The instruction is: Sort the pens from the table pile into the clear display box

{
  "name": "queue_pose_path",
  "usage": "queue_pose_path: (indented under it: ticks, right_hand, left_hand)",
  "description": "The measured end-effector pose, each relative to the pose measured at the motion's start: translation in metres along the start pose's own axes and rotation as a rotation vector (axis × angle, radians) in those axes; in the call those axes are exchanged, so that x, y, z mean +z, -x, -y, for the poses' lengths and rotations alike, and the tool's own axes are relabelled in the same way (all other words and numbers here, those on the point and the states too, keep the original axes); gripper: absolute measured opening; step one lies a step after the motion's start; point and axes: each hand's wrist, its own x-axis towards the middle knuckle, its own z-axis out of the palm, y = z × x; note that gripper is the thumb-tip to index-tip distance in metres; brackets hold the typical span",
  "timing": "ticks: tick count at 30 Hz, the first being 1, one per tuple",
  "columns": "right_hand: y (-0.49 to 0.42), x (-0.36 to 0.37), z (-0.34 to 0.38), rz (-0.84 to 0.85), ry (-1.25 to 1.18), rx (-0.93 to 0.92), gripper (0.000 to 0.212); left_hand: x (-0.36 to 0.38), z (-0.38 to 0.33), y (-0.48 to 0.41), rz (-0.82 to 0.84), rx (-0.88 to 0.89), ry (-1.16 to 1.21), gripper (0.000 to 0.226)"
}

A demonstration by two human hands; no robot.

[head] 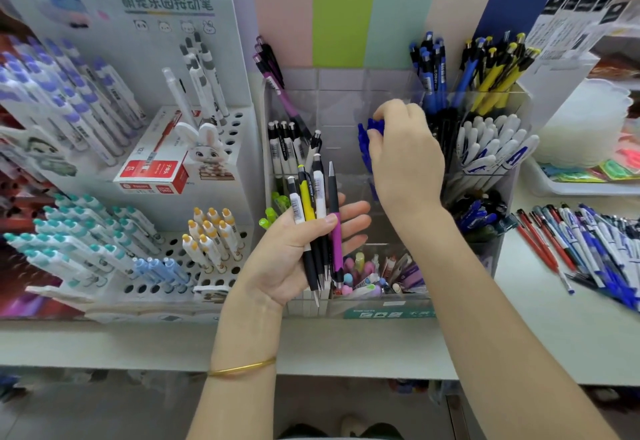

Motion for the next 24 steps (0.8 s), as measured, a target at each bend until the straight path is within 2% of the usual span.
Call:
queue_pose_path:
  ticks: [7,11,15,21,23,24]
  right_hand:
    - [0.013,0.000,-0.011,0.045,-0.117,0.041,0.024]
    - [0.024,0.007,-0.011,-0.037,-0.284,0.023,0.046]
    - [0.026,0.011,-0.013,-0.174,-0.318,-0.147,0.024]
    - [0.023,-0.001,-0.022,-0.144,-0.318,-0.099,0.030]
    - [0.029,-0.010,-0.020,-0.138,-0.446,-0.090,0.030]
    - [0.032,-0.015,-0.017,-0.082,-0.549,-0.061,0.026]
  left_hand:
    - [-0.001,-0.002,0.002,-0.074,0.009,-0.064,0.026]
    - [0.003,-0.004,0.002,-0.080,0.007,-0.073,0.025]
    - [0.006,-0.003,0.001,-0.073,0.003,-0.093,0.025]
    - [0.008,-0.004,0.002,-0.035,-0.023,-0.137,0.026]
    - [0.007,-0.003,0.002,-0.026,-0.024,-0.147,0.025]
    - [0.007,-0.002,0.002,-0.022,-0.022,-0.156,0.025]
